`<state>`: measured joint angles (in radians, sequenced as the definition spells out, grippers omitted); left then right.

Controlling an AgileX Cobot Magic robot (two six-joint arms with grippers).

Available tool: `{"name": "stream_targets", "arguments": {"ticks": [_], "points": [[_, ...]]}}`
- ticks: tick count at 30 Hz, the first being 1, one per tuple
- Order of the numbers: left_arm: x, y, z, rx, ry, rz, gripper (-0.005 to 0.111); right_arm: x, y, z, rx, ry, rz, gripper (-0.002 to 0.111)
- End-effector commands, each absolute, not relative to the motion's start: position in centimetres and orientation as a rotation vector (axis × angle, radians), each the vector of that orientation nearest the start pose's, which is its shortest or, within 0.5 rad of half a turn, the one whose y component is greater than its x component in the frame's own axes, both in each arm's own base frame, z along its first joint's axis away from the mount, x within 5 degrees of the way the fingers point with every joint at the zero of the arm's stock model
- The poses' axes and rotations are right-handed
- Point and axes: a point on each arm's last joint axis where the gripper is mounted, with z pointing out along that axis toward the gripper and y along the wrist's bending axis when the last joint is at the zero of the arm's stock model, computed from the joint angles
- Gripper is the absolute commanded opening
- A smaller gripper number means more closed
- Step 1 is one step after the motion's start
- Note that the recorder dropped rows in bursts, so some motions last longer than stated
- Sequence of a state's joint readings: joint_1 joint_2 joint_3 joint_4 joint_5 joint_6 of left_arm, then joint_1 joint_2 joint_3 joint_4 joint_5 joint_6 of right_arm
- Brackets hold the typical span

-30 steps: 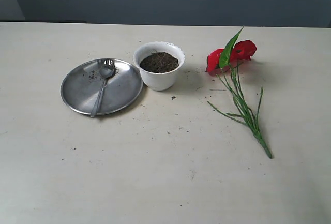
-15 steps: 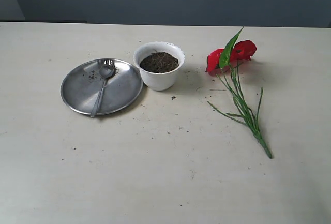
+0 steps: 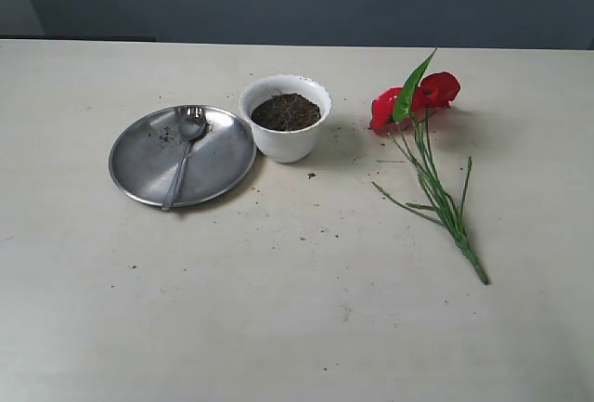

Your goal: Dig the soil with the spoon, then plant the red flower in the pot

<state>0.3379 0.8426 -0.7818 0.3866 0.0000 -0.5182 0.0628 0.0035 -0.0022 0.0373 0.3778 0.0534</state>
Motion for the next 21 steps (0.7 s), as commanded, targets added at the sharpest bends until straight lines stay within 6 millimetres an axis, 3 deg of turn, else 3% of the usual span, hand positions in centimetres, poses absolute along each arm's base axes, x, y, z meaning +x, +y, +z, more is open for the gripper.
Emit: {"name": "stream_targets", "arguments": {"ticks": [1, 5, 8, 18, 21], "points": [[14.2, 4.9, 35.4, -0.348, 1.487, 0.144, 0.000, 5.3, 0.4, 18.0, 0.016, 1.850, 0.113, 0.000], [10.9, 3.9, 31.4, -0.402, 1.510, 0.120, 0.000, 5.3, 0.4, 18.0, 0.014, 1.850, 0.111, 0.000], [9.7, 3.6, 29.1, -0.484, 1.565, 0.090, 0.000, 5.3, 0.4, 18.0, 0.014, 1.850, 0.111, 0.000], [7.5, 2.7, 26.7, -0.452, 1.558, 0.095, 0.000, 5.3, 0.4, 18.0, 0.014, 1.848, 0.111, 0.000], [6.8, 2.5, 25.1, -0.451, 1.626, 0.118, 0.000, 5.3, 0.4, 18.0, 0.014, 1.848, 0.111, 0.000]]}}
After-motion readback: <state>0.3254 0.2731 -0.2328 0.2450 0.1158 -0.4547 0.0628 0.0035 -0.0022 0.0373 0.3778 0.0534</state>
